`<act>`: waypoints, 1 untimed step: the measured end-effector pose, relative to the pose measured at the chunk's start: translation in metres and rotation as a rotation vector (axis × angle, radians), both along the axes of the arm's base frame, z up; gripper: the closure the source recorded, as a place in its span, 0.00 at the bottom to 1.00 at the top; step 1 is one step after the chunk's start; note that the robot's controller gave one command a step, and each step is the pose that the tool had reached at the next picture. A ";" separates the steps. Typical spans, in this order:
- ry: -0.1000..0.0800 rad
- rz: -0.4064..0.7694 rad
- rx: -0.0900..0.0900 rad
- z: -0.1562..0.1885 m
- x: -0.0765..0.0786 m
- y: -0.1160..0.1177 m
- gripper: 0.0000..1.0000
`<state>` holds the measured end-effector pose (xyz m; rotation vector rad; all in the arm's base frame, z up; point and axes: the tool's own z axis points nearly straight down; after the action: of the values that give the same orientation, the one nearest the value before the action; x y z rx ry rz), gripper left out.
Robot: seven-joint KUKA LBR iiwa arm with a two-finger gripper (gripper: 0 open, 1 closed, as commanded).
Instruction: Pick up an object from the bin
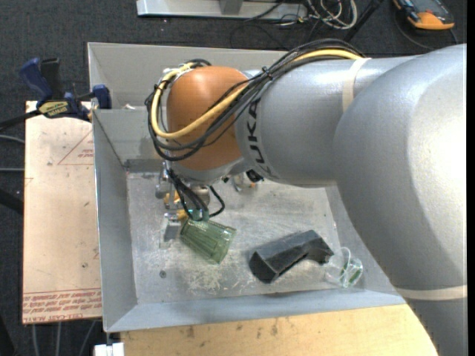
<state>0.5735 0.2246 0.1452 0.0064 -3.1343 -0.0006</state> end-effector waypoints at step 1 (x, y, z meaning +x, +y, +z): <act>-0.007 -0.003 0.001 0.005 0.002 -0.001 0.00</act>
Offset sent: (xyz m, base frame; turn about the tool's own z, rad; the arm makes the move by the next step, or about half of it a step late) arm 0.0548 -0.1178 -0.0083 -0.2281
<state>0.5756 0.2238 0.1499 0.0012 -3.1411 -0.0026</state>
